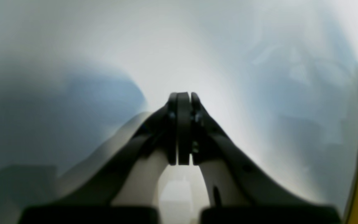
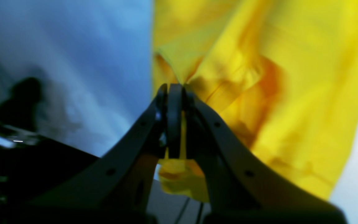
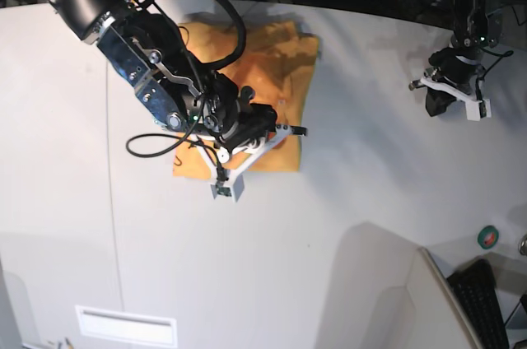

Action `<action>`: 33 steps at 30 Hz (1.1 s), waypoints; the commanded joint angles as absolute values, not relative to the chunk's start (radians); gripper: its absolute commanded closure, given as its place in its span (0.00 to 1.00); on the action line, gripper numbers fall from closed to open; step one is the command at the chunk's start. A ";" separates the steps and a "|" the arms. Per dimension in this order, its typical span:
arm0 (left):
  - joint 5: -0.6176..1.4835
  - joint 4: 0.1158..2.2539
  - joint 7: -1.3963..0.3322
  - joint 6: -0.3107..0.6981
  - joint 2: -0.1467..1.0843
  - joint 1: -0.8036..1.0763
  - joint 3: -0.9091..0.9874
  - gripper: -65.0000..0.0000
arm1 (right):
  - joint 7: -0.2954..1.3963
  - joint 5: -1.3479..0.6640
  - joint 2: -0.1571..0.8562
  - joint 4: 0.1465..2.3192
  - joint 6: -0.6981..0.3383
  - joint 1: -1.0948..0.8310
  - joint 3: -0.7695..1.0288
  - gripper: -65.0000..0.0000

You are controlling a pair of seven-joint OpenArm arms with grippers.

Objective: Layout the t-shirt on the table in an organized manner, then fold the t-shirt properly
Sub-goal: 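Sweep the right gripper across the shirt to flatten it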

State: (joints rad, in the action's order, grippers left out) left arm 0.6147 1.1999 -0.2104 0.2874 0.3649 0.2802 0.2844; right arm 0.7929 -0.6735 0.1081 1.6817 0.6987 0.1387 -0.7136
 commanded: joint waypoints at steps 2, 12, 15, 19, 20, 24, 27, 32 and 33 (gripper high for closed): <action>0.625 1.213 -0.188 0.294 0.381 0.275 0.289 1.00 | 0.782 -0.674 0.084 1.693 0.698 0.159 -0.713 1.00; 0.625 1.213 -0.188 0.294 0.380 0.277 0.289 1.00 | 0.776 -0.674 0.024 1.577 0.698 0.226 -0.746 1.00; 0.625 1.213 -0.188 0.294 0.380 0.278 0.289 1.00 | 0.776 -0.674 0.008 1.557 0.698 0.252 -0.746 1.00; 0.625 1.213 -0.188 0.294 0.380 0.278 0.288 1.00 | 0.776 -0.674 -0.018 1.509 0.698 0.278 -0.746 1.00; 0.625 1.213 -0.188 0.294 0.380 0.278 0.288 1.00 | 0.768 -0.674 -0.027 1.497 0.698 0.282 -0.746 1.00; 0.625 1.213 -0.188 0.294 0.378 0.280 0.288 1.00 | 0.668 -0.674 -0.031 1.448 0.698 0.283 -0.746 1.00; 0.625 1.213 -0.188 0.294 0.378 0.280 0.288 1.00 | 0.618 -0.674 -0.033 1.411 0.698 0.292 -0.746 1.00; 0.625 1.211 -0.232 0.294 0.378 0.275 0.288 1.00 | 0.527 -0.676 -0.033 1.415 0.698 0.292 -0.746 0.80; 0.625 1.211 -0.243 0.294 0.378 0.274 0.288 1.00 | 0.522 -0.676 -0.031 1.426 0.698 0.292 -0.748 0.76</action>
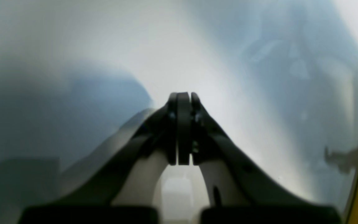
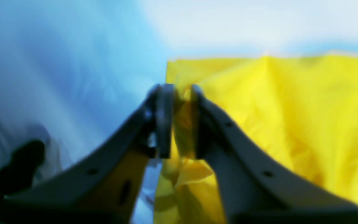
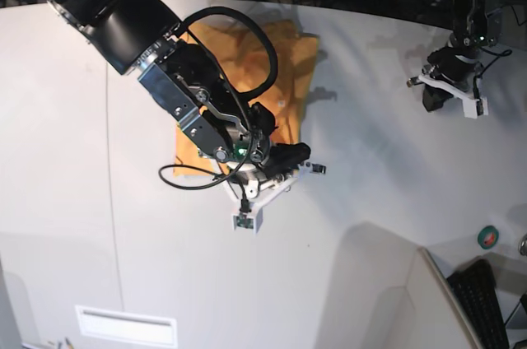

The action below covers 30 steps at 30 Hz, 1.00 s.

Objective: Layout the t-shirt on the table in an organized manner, then fold the t-shirt properly
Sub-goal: 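Sweep the right gripper across the shirt to flatten it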

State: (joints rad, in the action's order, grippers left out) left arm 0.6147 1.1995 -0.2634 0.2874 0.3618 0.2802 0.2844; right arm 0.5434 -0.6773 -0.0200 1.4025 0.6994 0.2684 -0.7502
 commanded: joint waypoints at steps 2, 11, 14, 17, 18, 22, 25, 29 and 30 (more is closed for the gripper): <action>0.625 1.211 -0.245 0.294 0.378 0.272 0.289 1.00 | 0.524 -0.676 -0.022 1.480 0.698 0.291 -0.750 0.76; 0.625 1.214 -0.245 0.294 0.378 0.277 0.294 1.00 | 0.751 -0.676 0.147 1.701 0.698 0.225 -0.740 1.00; 0.625 1.222 -0.245 0.294 0.378 0.280 0.295 1.00 | 0.763 -0.676 0.151 1.673 0.698 0.176 -0.745 1.00; 0.625 1.224 -0.245 0.294 0.378 0.278 0.297 1.00 | 0.763 -0.676 0.127 1.618 0.698 0.160 -0.759 1.00; 0.627 1.224 -0.245 0.294 0.378 0.278 0.297 1.00 | 0.763 -0.674 0.111 1.593 0.698 0.163 -0.782 1.00; 0.625 1.224 -0.245 0.294 0.378 0.280 0.295 1.00 | 0.762 -0.674 0.059 1.489 0.698 0.225 -0.880 1.00; 0.625 1.224 -0.245 0.294 0.378 0.282 0.289 1.00 | 0.762 -0.674 0.013 1.426 0.698 0.265 -0.929 1.00; 0.625 1.224 -0.246 0.294 0.378 0.282 0.288 1.00 | 0.760 -0.674 -0.053 1.371 0.698 0.306 -0.964 1.00; 0.625 1.224 -0.246 0.294 0.378 0.282 0.288 1.00 | 0.760 -0.674 -0.058 1.374 0.698 0.315 -0.972 1.00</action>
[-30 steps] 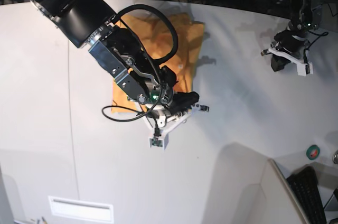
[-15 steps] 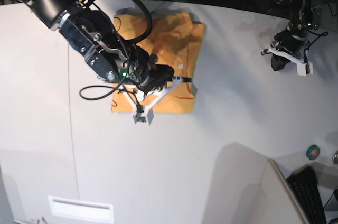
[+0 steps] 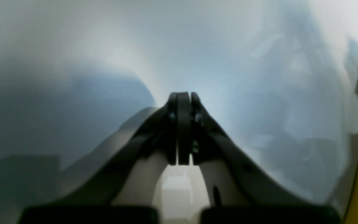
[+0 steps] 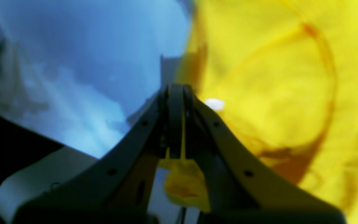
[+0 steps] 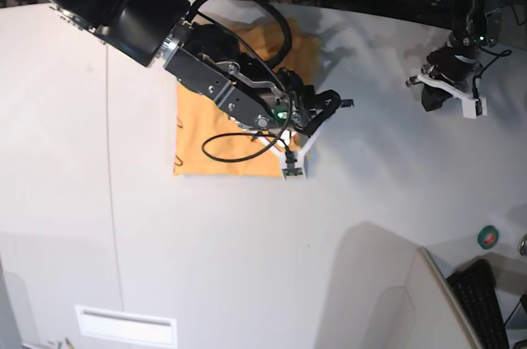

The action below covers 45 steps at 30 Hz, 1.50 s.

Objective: Layout the t-shirt on the table in an organized manner, then fold the t-shirt properly
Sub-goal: 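Sweep the right gripper across the shirt to flatten it, then press the shirt's edge with the right gripper, then withdraw it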

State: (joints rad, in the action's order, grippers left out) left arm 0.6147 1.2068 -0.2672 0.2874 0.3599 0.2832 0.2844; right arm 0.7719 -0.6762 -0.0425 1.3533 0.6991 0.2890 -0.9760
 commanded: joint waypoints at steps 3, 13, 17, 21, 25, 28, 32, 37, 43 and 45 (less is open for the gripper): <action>0.625 1.224 -0.246 0.305 0.386 0.282 0.297 1.00 | 0.771 -0.674 -0.050 1.446 0.698 0.341 -0.995 1.00; 0.501 1.196 -0.246 0.610 0.440 0.348 0.530 1.00 | 1.006 -0.676 0.128 1.755 0.698 0.101 -1.003 1.00; 0.409 1.199 -0.246 0.616 0.433 0.346 0.530 1.00 | 0.992 -0.674 0.150 1.750 0.698 0.065 -1.004 1.00; 0.410 1.207 -0.246 0.616 0.394 0.343 0.530 1.00 | 0.929 -0.674 0.151 1.678 0.698 0.085 -1.004 1.00; 0.404 1.241 -0.246 0.616 0.355 0.343 0.521 1.00 | 0.921 -0.674 0.153 1.659 0.698 0.094 -1.006 1.00; 0.404 1.245 -0.246 0.616 0.349 0.343 0.521 1.00 | 0.914 -0.673 0.176 1.722 0.698 0.067 -1.006 1.00; 0.404 1.239 -0.246 0.615 0.348 0.343 0.524 1.00 | 0.905 -0.673 0.174 1.646 0.698 0.067 -1.004 1.00; 0.404 1.237 -0.246 0.615 0.348 0.343 0.521 1.00 | 0.865 -0.674 0.165 1.549 0.698 0.067 -1.004 1.00; 0.406 1.245 -0.246 0.615 0.329 0.343 0.521 1.00 | 0.820 -0.674 0.101 1.469 0.698 0.087 -1.006 1.00; 0.406 1.245 -0.246 0.615 0.329 0.343 0.521 1.00 | 0.819 -0.674 0.074 1.422 0.696 0.097 -1.006 1.00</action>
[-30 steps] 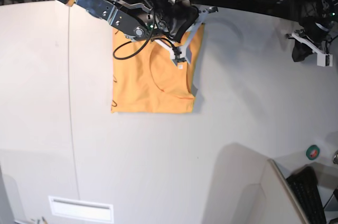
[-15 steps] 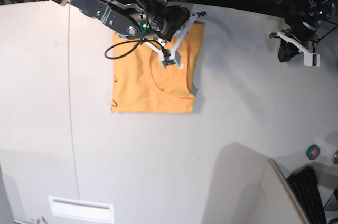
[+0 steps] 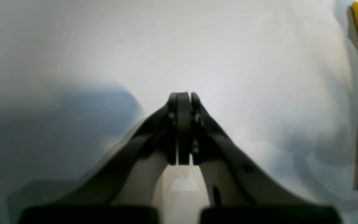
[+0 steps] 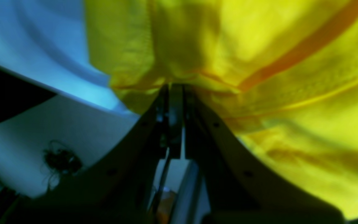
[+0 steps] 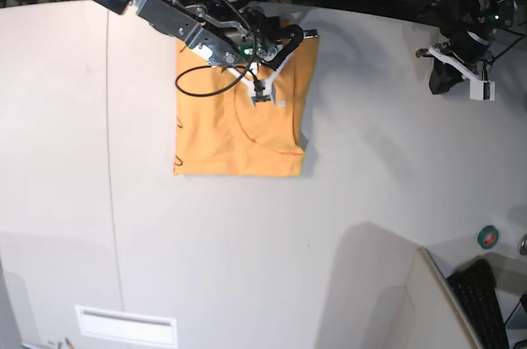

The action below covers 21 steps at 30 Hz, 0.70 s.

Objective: Layout the t-shirt on the table in an organized manner, then fold the t-shirt properly
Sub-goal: 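Press the shirt's edge with the right gripper, then withdraw it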

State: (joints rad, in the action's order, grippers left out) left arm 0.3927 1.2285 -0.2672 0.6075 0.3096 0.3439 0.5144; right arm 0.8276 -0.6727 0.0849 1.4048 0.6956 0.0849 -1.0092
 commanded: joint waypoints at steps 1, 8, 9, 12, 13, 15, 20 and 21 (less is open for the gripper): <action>0.404 1.245 -0.246 0.615 0.328 0.343 0.521 1.00 | 0.819 -0.673 0.064 1.408 0.677 0.108 -1.006 1.00; 0.404 1.245 -0.248 0.615 0.312 0.343 0.478 1.00 | 0.819 -0.673 0.036 1.426 0.590 0.173 -1.006 1.00; 0.404 1.245 -0.248 0.615 0.312 0.343 0.466 1.00 | 0.819 -0.673 0.038 1.442 0.568 0.180 -1.006 1.00; 0.404 1.245 -0.248 0.615 0.309 0.343 0.455 1.00 | 0.826 -0.674 0.088 1.558 0.538 0.194 -0.998 1.00; 0.404 1.245 -0.248 0.615 0.308 0.341 0.455 1.00 | 0.828 -0.674 0.114 1.618 0.541 0.194 -0.997 1.00; 0.406 1.245 -0.248 0.615 0.308 0.335 0.452 1.00 | 0.828 -0.677 0.194 1.721 0.607 0.191 -0.987 1.00; 0.406 1.239 -0.248 0.615 0.311 0.337 0.460 1.00 | 0.891 -0.731 0.335 1.796 0.698 0.105 -0.865 1.00; 0.406 1.242 -0.248 0.615 0.311 0.337 0.460 1.00 | 0.881 -0.728 0.344 1.784 0.698 0.084 -0.843 1.00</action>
State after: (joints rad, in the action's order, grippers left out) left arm 0.3920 1.2270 -0.2661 0.6071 0.2935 0.3355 0.4530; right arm 0.8898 -0.7223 0.3538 1.7699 0.6983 0.0689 -0.8417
